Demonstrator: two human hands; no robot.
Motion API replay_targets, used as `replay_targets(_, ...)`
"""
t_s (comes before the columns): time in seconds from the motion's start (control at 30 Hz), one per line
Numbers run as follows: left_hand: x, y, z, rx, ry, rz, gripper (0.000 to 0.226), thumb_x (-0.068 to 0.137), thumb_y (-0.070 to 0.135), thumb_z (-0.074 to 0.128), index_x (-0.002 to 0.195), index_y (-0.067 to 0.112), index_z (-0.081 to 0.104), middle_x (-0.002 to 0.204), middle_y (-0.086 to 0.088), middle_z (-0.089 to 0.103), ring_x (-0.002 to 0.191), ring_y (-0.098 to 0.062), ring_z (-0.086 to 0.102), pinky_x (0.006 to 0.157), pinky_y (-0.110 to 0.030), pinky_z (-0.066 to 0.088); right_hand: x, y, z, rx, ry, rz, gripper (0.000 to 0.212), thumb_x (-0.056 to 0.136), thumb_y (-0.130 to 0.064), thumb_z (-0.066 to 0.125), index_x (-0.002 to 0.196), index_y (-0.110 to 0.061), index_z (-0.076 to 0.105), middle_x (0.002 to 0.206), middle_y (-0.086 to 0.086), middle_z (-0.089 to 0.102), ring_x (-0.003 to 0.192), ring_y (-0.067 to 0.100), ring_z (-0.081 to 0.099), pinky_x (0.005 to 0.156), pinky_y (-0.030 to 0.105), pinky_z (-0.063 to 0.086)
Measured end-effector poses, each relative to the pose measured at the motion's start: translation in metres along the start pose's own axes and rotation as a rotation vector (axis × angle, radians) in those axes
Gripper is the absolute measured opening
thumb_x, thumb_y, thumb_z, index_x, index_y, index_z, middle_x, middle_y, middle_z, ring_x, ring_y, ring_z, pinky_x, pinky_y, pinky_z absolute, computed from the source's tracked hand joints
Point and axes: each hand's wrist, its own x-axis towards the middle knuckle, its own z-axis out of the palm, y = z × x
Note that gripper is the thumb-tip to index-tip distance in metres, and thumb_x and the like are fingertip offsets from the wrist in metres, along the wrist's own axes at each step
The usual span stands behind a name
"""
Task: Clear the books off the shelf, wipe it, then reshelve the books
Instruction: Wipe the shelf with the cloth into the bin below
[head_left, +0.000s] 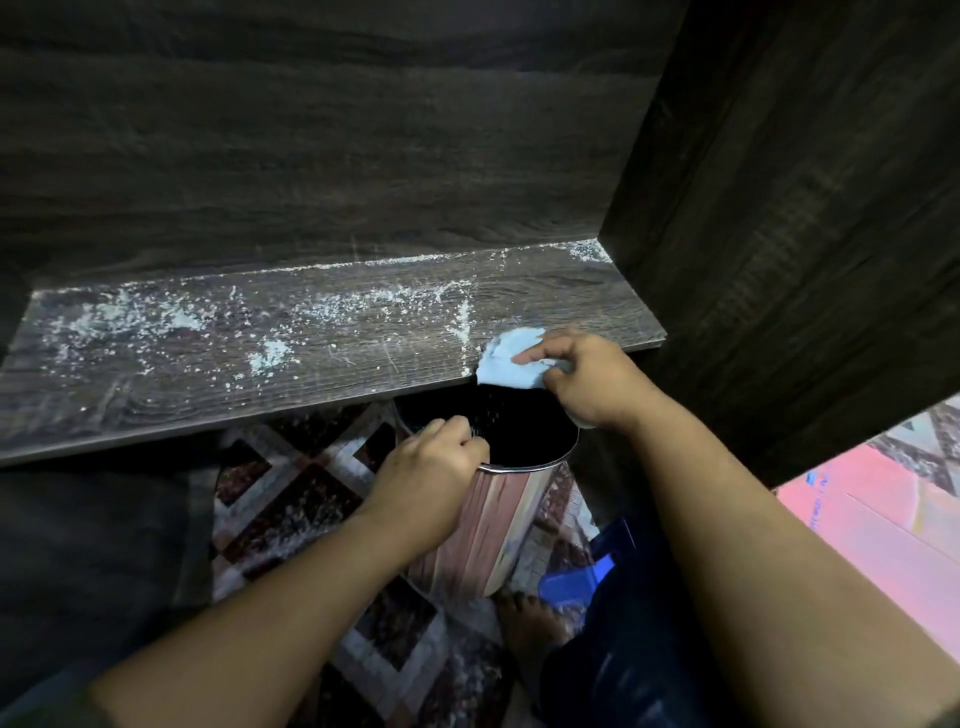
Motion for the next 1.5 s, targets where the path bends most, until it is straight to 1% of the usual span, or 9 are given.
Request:
replay_targets(0.17, -0.007, -0.003, -0.003, -0.021, -0.027, -0.036, 0.035, 0.059, 0.002, 0.078, 0.084, 0.021, 0.062, 0.085, 0.004, 0.049, 0.081, -0.017, 0.056, 0.055, -0.031, 0.051, 0.002, 0.006, -0.008, -0.026, 0.256, 0.075, 0.038, 0.089, -0.007, 0.054, 0.120, -0.026, 0.067, 0.140, 0.005, 0.045, 0.129, 0.018, 0.045, 0.107, 0.016, 0.025)
replay_targets(0.5, -0.016, -0.006, -0.013, -0.020, -0.122, -0.070, 0.029, 0.080, 0.003, 0.055, 0.101, 0.023, 0.059, 0.098, 0.005, 0.045, 0.099, -0.017, 0.048, 0.071, -0.033, 0.048, 0.023, -0.005, 0.032, -0.270, 0.030, -0.010, 0.051, 0.092, -0.016, 0.052, 0.139, -0.033, 0.049, 0.154, 0.006, 0.027, 0.133, 0.034, 0.030, 0.112, 0.040, 0.029)
replay_targets(0.73, -0.027, -0.009, -0.017, -0.017, -0.160, -0.073, 0.024, 0.081, 0.006, 0.057, 0.099, 0.022, 0.058, 0.099, 0.003, 0.047, 0.101, -0.019, 0.051, 0.073, -0.035, 0.050, 0.013, -0.017, 0.014, -0.251, -0.068, -0.126, 0.035, 0.085, -0.013, 0.061, 0.114, -0.032, 0.070, 0.137, -0.003, 0.048, 0.126, 0.018, 0.047, 0.103, 0.021, 0.032)
replay_targets(0.87, -0.026, -0.010, -0.019, -0.027, -0.146, -0.087, 0.031, 0.080, 0.003, 0.054, 0.102, 0.023, 0.058, 0.101, 0.005, 0.046, 0.103, -0.017, 0.049, 0.074, -0.031, 0.045, 0.011, -0.014, 0.006, -0.119, 0.119, -0.107, 0.034, 0.084, -0.007, 0.058, 0.107, -0.027, 0.073, 0.128, -0.001, 0.052, 0.120, 0.019, 0.051, 0.101, 0.025, 0.038)
replay_targets(1.0, -0.024, -0.012, -0.020, -0.033, -0.137, -0.095, 0.029, 0.082, 0.002, 0.053, 0.102, 0.023, 0.059, 0.100, 0.006, 0.045, 0.103, -0.015, 0.048, 0.069, -0.028, 0.040, 0.028, -0.004, 0.012, -0.036, 0.247, -0.018, 0.041, 0.085, -0.006, 0.056, 0.121, -0.024, 0.066, 0.137, 0.008, 0.044, 0.128, 0.026, 0.043, 0.109, 0.028, 0.032)
replay_targets(1.2, -0.026, -0.014, -0.025, -0.042, -0.118, -0.100, 0.028, 0.082, 0.003, 0.054, 0.101, 0.023, 0.059, 0.100, 0.006, 0.045, 0.102, -0.015, 0.048, 0.069, -0.029, 0.042, 0.037, -0.003, 0.037, -0.230, 0.051, -0.043, 0.050, 0.090, -0.014, 0.057, 0.137, -0.029, 0.052, 0.152, 0.012, 0.031, 0.134, 0.035, 0.033, 0.114, 0.034, 0.024)
replay_targets(1.37, -0.030, -0.017, -0.027, -0.044, -0.096, -0.094, 0.027, 0.078, 0.000, 0.058, 0.096, 0.020, 0.060, 0.096, 0.006, 0.046, 0.097, -0.015, 0.049, 0.062, -0.029, 0.041, 0.023, -0.008, 0.023, -0.227, -0.067, -0.169, 0.038, 0.086, -0.009, 0.064, 0.121, -0.025, 0.067, 0.141, 0.011, 0.045, 0.131, 0.027, 0.043, 0.112, 0.025, 0.028)
replay_targets(1.43, -0.031, -0.017, -0.027, -0.049, -0.091, -0.085, 0.028, 0.077, -0.003, 0.059, 0.095, 0.018, 0.061, 0.095, 0.004, 0.048, 0.094, -0.017, 0.051, 0.061, -0.031, 0.043, 0.019, -0.011, 0.008, -0.170, -0.153, -0.149, 0.032, 0.086, -0.007, 0.065, 0.112, -0.025, 0.071, 0.133, 0.004, 0.051, 0.125, 0.017, 0.048, 0.104, 0.013, 0.026)
replay_targets(1.5, -0.031, -0.017, -0.027, -0.051, -0.090, -0.083, 0.029, 0.077, -0.005, 0.059, 0.096, 0.017, 0.061, 0.094, 0.003, 0.048, 0.093, -0.018, 0.051, 0.062, -0.032, 0.045, 0.020, -0.012, -0.009, -0.071, -0.154, -0.078, 0.031, 0.086, -0.005, 0.064, 0.104, -0.029, 0.072, 0.126, -0.003, 0.054, 0.119, 0.011, 0.050, 0.098, 0.009, 0.026)
